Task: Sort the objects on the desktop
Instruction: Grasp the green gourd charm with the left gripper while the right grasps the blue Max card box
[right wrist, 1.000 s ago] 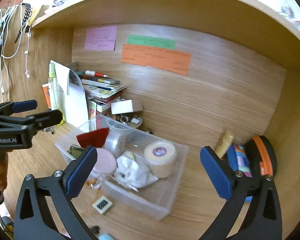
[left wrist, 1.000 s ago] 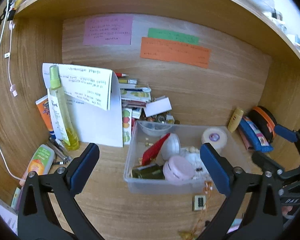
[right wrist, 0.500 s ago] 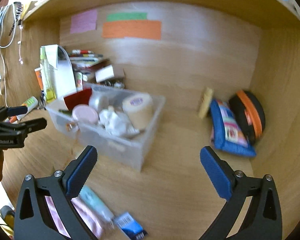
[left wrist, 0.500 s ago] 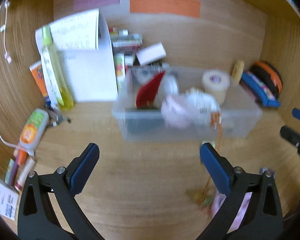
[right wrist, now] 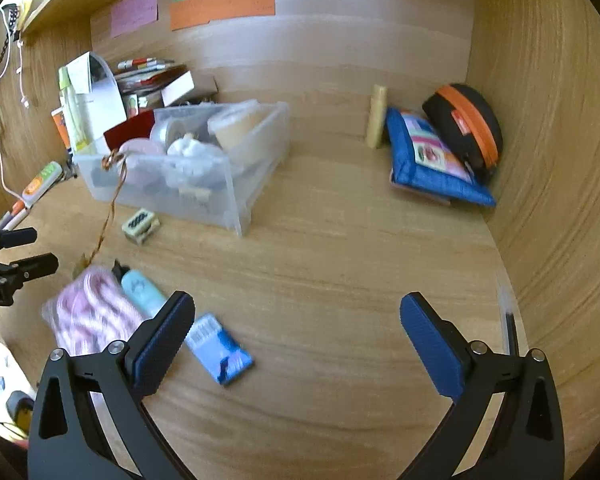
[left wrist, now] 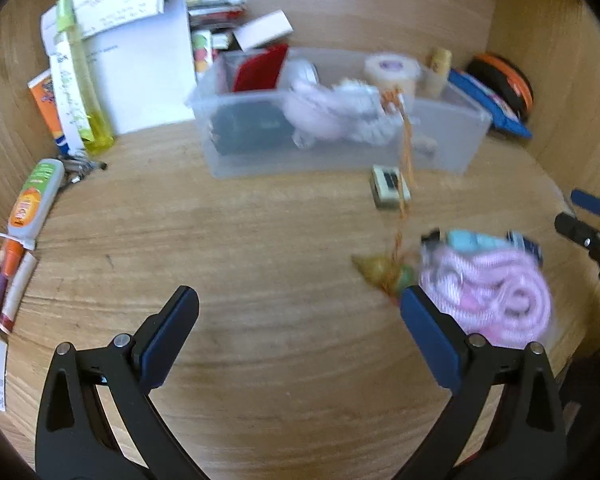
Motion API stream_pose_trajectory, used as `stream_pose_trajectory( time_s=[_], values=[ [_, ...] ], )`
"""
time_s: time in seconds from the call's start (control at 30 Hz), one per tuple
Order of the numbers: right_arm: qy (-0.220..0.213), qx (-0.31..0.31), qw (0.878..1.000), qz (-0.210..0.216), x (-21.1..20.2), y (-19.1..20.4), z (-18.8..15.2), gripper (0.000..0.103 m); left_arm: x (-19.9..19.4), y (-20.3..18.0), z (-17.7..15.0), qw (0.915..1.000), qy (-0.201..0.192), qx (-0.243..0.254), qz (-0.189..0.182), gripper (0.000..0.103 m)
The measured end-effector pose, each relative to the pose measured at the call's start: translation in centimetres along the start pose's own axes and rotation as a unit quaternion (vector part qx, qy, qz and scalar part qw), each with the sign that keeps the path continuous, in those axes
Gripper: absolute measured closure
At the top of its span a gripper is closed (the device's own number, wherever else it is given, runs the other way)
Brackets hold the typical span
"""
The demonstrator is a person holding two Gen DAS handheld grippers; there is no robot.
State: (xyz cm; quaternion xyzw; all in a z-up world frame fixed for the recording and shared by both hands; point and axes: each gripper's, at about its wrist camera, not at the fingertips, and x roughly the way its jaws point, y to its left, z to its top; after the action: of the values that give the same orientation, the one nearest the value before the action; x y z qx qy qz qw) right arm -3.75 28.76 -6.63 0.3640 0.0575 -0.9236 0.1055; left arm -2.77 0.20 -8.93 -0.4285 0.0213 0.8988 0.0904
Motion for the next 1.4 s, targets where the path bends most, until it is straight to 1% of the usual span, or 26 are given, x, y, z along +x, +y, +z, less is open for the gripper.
stream_pose_trajectory(
  time_s=[0.07,0.17,0.27,0.4,0.5,0.57,0.7,0.77,0.8,0.87,0.93,1.0,1.07,1.13,1.17,1.23,1.3,1.4],
  values=[
    [0.003,-0.008,1.0,0.002,-0.3,0.1,-0.5,0.001,0.3,-0.5,-0.3,0.9999,0.008,0.009,-0.008,0.001],
    [0.01,-0.022,1.0,0.004,-0.5,0.5,-1.1,0.001,0.6,-1.2,-0.3,0.9997,0.011,0.018,-0.009,0.001],
    [0.017,-0.033,0.999,0.01,-0.2,0.9,-1.6,0.002,1.1,-1.4,0.1,0.9996,0.013,0.016,-0.018,0.001],
    [0.03,-0.041,0.999,0.019,0.6,1.3,-2.1,0.003,1.8,-1.7,0.5,0.9996,0.015,0.018,-0.013,0.001],
    [0.034,-0.045,0.998,0.025,0.9,1.5,-2.4,0.007,2.1,-1.9,0.7,0.9997,0.015,0.018,-0.009,0.001],
    [0.038,-0.049,0.998,0.029,1.1,1.7,-2.4,0.012,2.3,-2.0,0.8,0.9997,0.014,0.018,-0.008,0.001],
    [0.044,-0.059,0.997,0.035,1.7,2.0,-2.3,0.021,2.5,-1.8,1.0,0.9997,0.011,0.019,0.003,0.002],
    [0.05,-0.068,0.996,0.037,2.1,2.3,-2.2,0.03,2.6,-1.9,1.1,0.9997,0.011,0.022,0.007,0.004],
    [0.053,-0.071,0.995,0.037,2.2,2.4,-2.2,0.032,2.6,-1.9,1.1,0.9996,0.011,0.024,0.005,0.005],
    [0.053,-0.07,0.995,0.045,2.4,2.4,-2.0,0.036,2.6,-2.0,1.2,0.9995,0.012,0.03,0.0,0.011],
    [0.057,-0.065,0.995,0.051,2.7,2.3,-1.8,0.038,2.5,-2.2,1.2,0.9993,0.009,0.036,-0.004,0.017],
    [0.056,-0.065,0.995,0.058,2.8,2.4,-1.6,0.043,2.5,-2.2,1.3,0.9993,0.006,0.037,-0.005,0.02],
    [0.056,-0.066,0.994,0.062,2.9,2.6,-1.6,0.049,2.6,-2.1,1.4,0.9993,0.002,0.036,-0.004,0.026],
    [0.055,-0.067,0.994,0.067,2.8,2.7,-1.6,0.053,2.5,-2.1,1.5,0.9993,-0.001,0.037,-0.005,0.032],
    [0.056,-0.065,0.994,0.072,2.8,2.7,-1.6,0.055,2.5,-2.1,1.5,0.9994,-0.001,0.035,-0.005,0.033],
    [0.054,-0.065,0.994,0.072,2.8,2.7,-1.7,0.056,2.5,-2.1,1.4,0.9994,-0.002,0.033,-0.004,0.034],
    [0.052,-0.067,0.994,0.075,2.7,2.8,-1.7,0.06,2.4,-2.2,1.3,0.9994,-0.003,0.033,-0.006,0.037],
    [0.05,-0.071,0.993,0.079,2.6,3.1,-1.7,0.071,2.2,-2.3,1.1,0.9993,-0.004,0.037,-0.009,0.045]
  ],
)
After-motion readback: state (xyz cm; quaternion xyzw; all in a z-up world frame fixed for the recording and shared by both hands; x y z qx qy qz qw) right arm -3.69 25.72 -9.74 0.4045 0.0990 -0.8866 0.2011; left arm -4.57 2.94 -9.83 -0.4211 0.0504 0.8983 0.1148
